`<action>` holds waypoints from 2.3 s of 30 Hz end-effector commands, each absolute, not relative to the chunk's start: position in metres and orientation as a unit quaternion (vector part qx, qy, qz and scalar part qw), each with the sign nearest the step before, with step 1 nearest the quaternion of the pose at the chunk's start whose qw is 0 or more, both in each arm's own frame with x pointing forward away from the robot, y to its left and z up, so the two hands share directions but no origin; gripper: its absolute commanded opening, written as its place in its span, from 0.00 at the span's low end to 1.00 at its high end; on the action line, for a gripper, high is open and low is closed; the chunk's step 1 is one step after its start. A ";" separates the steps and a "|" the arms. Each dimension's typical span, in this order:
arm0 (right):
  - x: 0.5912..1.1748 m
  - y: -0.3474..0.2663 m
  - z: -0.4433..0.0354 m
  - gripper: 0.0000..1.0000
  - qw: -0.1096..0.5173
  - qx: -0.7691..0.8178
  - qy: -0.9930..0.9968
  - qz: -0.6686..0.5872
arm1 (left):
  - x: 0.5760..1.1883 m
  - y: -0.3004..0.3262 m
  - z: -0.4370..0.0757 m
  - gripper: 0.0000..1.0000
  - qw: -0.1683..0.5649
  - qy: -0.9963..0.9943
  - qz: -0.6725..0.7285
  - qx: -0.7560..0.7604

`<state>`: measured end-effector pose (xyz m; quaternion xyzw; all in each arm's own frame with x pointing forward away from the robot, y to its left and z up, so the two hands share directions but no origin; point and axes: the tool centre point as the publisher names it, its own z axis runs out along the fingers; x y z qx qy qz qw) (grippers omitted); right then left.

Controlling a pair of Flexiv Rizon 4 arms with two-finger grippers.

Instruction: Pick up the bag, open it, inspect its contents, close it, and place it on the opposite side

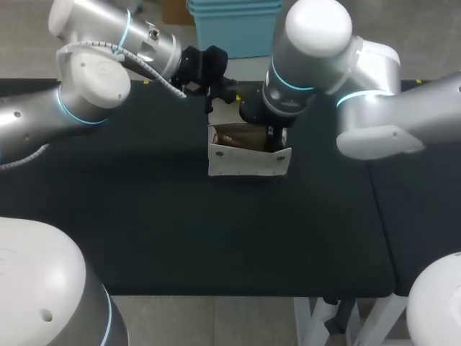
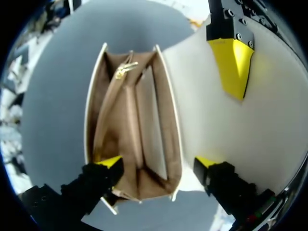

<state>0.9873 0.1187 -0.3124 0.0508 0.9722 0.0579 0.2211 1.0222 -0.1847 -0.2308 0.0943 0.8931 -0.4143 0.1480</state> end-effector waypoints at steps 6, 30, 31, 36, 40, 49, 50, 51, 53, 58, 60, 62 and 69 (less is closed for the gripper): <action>0.982 0.117 -0.301 1.00 0.249 0.055 0.965 0.066 | 1.023 -0.186 -0.233 0.00 0.147 0.895 -0.409 0.095; 0.988 0.123 -0.276 0.00 0.301 0.023 0.951 0.066 | 1.024 -0.188 -0.235 0.00 0.143 0.899 -0.404 0.091; 0.990 0.124 -0.277 0.00 0.303 0.019 0.951 0.066 | 1.023 -0.188 -0.235 0.00 0.143 0.898 -0.405 0.092; 0.996 0.129 -0.289 0.00 0.298 0.009 0.952 0.065 | 1.021 -0.188 -0.233 0.00 0.142 0.896 -0.410 0.094; 0.995 0.130 -0.297 0.00 0.288 0.007 0.955 0.063 | 1.021 -0.187 -0.232 0.00 0.143 0.896 -0.410 0.093; 0.992 0.126 -0.307 0.00 0.278 0.014 0.959 0.053 | 1.021 -0.187 -0.236 0.00 0.139 0.896 -0.412 0.093; 0.992 0.124 -0.307 0.00 0.279 0.015 0.959 0.054 | 1.021 -0.187 -0.236 0.00 0.140 0.896 -0.412 0.093; 0.993 0.123 -0.306 0.00 0.279 0.016 0.959 0.053 | 1.021 -0.187 -0.235 0.00 0.140 0.896 -0.411 0.094; 0.993 0.122 -0.305 0.00 0.275 0.016 0.960 0.051 | 1.020 -0.186 -0.235 0.00 0.141 0.896 -0.411 0.093; 0.989 0.127 -0.315 0.00 0.238 -0.001 0.970 0.053 | 1.020 -0.186 -0.235 0.00 0.143 0.896 -0.411 0.091; 0.987 0.129 -0.324 0.00 0.222 -0.005 0.974 0.055 | 1.020 -0.185 -0.236 0.00 0.142 0.895 -0.412 0.090; 0.984 0.132 -0.330 0.00 0.215 -0.004 0.975 0.059 | 1.020 -0.185 -0.236 0.00 0.141 0.895 -0.413 0.090; 0.983 0.135 -0.340 0.45 0.199 -0.008 0.978 0.059 | 1.018 -0.186 -0.236 0.00 0.142 0.895 -0.412 0.092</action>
